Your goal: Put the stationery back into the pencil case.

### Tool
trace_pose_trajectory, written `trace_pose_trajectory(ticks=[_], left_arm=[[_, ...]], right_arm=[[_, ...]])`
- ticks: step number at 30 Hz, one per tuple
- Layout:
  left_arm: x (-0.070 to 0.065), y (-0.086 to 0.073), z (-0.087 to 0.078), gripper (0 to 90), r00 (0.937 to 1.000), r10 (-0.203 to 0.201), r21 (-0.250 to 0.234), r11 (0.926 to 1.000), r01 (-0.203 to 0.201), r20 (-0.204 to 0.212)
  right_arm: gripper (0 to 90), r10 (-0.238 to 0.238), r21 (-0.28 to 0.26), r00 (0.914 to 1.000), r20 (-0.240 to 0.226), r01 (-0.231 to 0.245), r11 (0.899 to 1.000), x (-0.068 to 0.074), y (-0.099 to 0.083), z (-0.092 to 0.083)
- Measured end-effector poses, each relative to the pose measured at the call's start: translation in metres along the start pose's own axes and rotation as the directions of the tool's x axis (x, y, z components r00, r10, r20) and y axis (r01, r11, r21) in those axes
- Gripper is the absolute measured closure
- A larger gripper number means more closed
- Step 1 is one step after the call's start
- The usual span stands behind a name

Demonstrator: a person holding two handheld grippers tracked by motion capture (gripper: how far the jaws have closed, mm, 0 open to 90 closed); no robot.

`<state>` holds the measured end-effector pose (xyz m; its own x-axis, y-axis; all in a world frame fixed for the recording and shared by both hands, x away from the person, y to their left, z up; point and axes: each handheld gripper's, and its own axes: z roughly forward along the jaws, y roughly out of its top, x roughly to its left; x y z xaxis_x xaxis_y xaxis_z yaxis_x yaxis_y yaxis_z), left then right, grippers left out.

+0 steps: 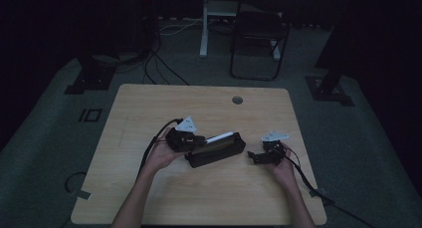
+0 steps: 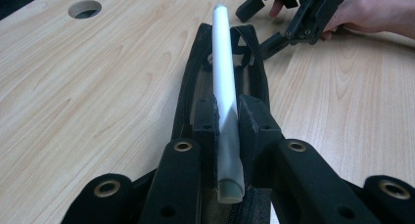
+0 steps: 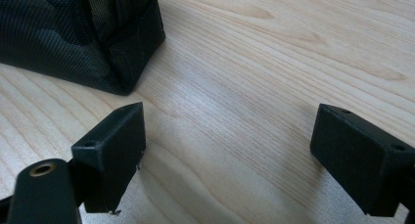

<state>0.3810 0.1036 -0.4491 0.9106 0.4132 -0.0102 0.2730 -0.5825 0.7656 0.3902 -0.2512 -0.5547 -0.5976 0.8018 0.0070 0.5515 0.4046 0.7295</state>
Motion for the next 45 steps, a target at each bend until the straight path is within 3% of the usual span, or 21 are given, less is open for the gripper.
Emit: trace_pose_trajectory(ticks=[45], left_arm=[[-0.008,0.004,0.028,78.7,0.9995,0.032,0.08,0.9963,-0.031,-0.006]], right_arm=[[13.3,-0.001,0.0,1.0,0.0,0.001,1.0,0.0,0.0,0.0]])
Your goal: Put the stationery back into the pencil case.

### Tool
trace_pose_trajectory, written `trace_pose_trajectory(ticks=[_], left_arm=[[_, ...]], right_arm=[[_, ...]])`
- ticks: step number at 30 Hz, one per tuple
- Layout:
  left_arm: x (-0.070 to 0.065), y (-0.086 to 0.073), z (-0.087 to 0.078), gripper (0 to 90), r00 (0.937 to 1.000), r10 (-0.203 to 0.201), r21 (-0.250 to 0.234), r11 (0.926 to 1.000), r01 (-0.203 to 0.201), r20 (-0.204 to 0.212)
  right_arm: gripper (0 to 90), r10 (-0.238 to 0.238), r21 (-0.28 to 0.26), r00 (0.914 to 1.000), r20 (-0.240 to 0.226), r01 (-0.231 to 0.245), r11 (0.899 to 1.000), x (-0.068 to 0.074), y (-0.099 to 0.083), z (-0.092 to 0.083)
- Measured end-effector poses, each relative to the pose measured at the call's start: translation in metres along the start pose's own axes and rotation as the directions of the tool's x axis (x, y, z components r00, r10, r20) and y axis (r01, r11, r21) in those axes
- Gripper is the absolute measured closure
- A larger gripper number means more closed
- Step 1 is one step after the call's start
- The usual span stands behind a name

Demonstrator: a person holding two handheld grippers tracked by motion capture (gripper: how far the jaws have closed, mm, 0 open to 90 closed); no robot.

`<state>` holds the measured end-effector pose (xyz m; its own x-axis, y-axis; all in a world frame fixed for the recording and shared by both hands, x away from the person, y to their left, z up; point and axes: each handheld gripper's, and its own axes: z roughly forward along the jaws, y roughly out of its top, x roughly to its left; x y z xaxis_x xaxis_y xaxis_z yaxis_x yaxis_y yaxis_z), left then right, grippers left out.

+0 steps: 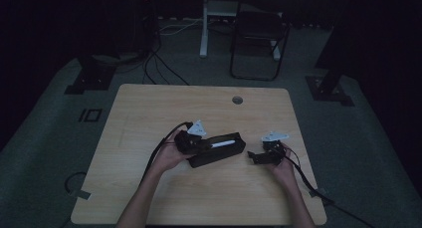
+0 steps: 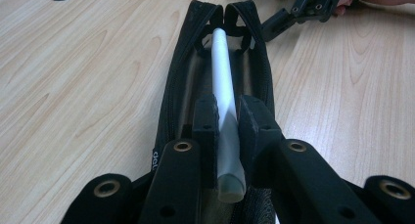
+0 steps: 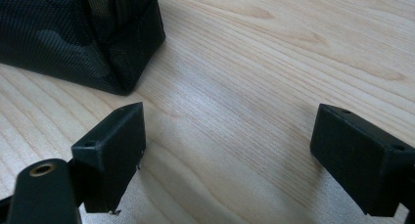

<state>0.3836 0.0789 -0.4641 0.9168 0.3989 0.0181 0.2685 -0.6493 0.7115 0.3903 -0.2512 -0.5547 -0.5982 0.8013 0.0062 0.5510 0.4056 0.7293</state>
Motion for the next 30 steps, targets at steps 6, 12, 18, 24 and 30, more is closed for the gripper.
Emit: trace_pose_trajectory(ticks=[6,12,18,24,30], left_arm=[[-0.001,0.0,0.0,70.7,0.9999,0.006,-0.001,1.0,-0.006,-0.011],[-0.002,0.001,-0.011,59.3,0.9994,0.005,-0.035,0.9994,-0.006,-0.035],[0.004,-0.009,-0.028,55.0,0.9961,-0.03,-0.06,0.9979,0.025,-0.083],[0.014,-0.025,-0.043,53.6,0.9884,-0.094,-0.092,0.9922,0.084,-0.119],[0.017,-0.037,-0.046,52.8,0.9835,-0.12,-0.09,0.9901,0.108,-0.136]], right_arm=[[13.3,-0.001,0.0,1.0,0.0,0.001,1.0,0.0,0.0,0.0],[13.2,-0.001,-0.001,1.0,0.0,0.001,1.0,0.0,0.0,0.0],[13.3,0.0,0.0,1.0,0.0,0.0,1.0,0.0,0.0,0.0],[13.2,0.0,0.0,1.0,0.0,0.0,1.0,0.0,0.0,0.0],[13.2,-0.001,0.0,1.0,0.0,0.001,1.0,0.0,0.0,0.0]])
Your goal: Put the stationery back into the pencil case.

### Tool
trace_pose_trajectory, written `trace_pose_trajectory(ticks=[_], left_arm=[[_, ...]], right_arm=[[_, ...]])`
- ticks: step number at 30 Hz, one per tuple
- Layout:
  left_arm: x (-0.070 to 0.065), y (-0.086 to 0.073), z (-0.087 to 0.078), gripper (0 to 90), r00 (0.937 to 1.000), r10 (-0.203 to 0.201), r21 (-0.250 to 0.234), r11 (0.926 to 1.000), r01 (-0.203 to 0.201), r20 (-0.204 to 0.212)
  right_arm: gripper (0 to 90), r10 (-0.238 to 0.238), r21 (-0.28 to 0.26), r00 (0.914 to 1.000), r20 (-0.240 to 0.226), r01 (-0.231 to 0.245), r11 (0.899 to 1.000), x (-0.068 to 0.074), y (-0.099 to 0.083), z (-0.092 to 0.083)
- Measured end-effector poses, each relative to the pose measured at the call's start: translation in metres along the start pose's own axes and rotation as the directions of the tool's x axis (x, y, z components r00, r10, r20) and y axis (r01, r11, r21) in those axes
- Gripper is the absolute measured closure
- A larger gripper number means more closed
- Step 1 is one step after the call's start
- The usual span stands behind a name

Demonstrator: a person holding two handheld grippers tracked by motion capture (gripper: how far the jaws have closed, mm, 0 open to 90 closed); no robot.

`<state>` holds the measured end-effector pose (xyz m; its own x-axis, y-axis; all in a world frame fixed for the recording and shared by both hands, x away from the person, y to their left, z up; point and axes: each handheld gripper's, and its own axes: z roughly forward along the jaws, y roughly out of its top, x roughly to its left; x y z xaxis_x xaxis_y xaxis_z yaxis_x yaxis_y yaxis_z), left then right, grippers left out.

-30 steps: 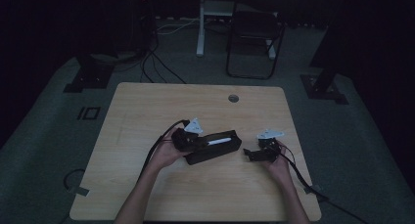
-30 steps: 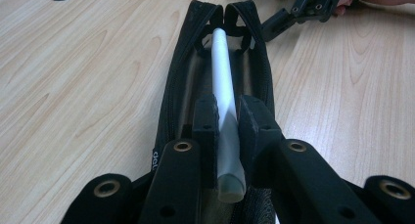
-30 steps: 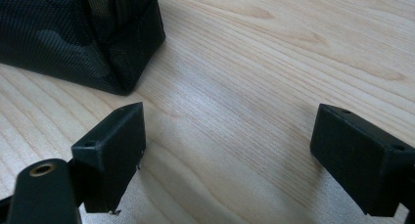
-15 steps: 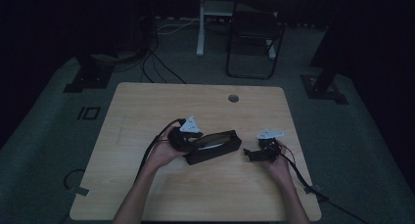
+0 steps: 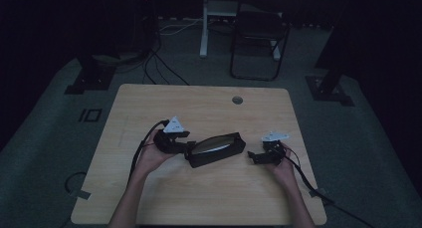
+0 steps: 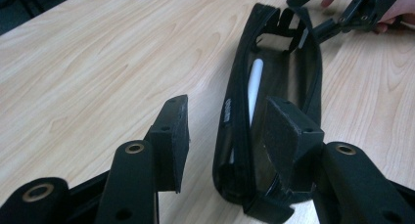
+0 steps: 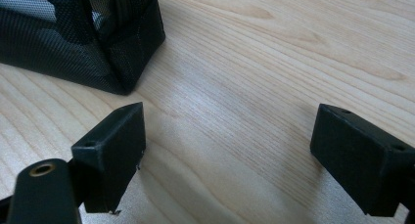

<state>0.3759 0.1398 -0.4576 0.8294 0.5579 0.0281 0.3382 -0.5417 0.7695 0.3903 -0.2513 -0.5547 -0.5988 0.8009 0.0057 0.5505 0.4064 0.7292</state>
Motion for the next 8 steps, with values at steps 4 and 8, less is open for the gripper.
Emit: trace_pose_trajectory(ticks=[4,8], left_arm=[[0.0026,-0.0031,-0.0021,53.7,0.9999,-0.012,-0.005,0.9999,0.012,-0.004],[0.0069,-0.005,-0.0045,54.2,0.9996,-0.015,-0.004,0.9999,0.015,-0.022]], right_arm=[[13.3,0.0,0.0,1.0,0.0,0.0,1.0,0.0,0.0,0.0],[13.2,0.0,0.0,1.0,0.0,0.0,1.0,0.0,0.0,0.0]])
